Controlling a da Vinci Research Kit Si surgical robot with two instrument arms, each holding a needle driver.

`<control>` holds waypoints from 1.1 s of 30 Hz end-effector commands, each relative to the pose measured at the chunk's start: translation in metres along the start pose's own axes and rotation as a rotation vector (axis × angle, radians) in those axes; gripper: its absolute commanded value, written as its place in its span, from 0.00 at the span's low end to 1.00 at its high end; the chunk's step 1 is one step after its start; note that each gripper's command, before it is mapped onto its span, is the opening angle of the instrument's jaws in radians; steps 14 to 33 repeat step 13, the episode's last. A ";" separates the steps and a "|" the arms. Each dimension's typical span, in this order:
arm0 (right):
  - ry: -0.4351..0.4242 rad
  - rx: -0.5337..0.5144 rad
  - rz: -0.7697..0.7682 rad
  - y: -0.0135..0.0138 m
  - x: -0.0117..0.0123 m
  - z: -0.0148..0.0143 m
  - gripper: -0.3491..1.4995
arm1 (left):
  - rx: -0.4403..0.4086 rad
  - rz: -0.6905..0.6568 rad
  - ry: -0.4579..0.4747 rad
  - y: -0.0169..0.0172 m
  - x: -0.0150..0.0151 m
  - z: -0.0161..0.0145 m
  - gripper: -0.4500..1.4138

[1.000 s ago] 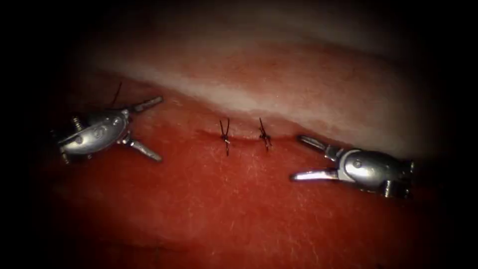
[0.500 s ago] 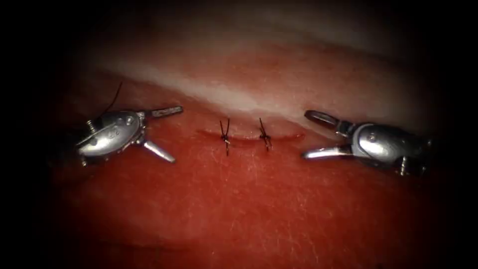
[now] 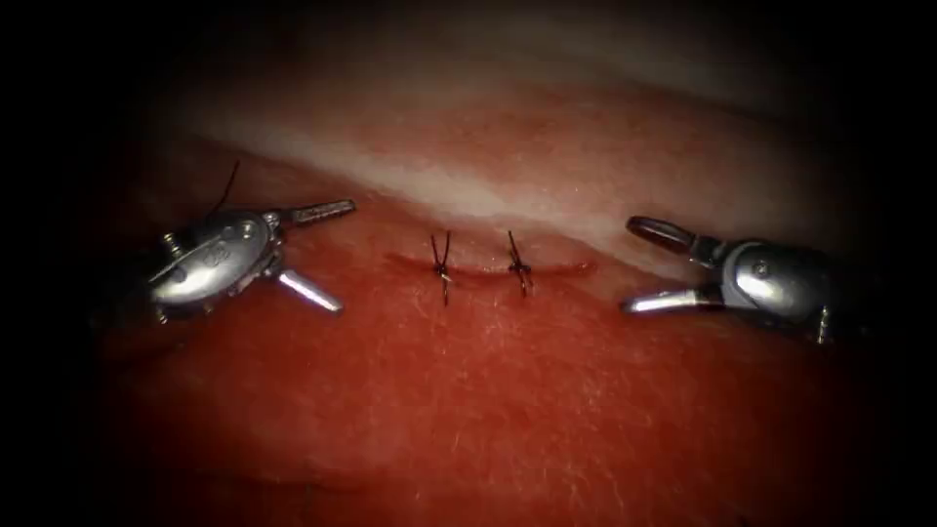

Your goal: Wound Closure

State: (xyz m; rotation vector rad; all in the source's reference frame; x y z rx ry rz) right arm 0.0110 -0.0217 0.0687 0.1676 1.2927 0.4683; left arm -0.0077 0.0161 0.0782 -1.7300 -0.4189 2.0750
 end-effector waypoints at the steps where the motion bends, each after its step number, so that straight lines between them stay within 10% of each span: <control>1: 0.002 0.000 -0.001 0.0000 -0.0003 0.0010 0.92 | -0.002 0.002 0.000 -0.0005 -0.0004 0.0005 0.58; 33: 0.004 -0.001 -0.013 -0.0005 0.0001 0.0015 0.92 | 0.009 -0.031 -0.007 -0.0001 -0.0005 0.0000 0.58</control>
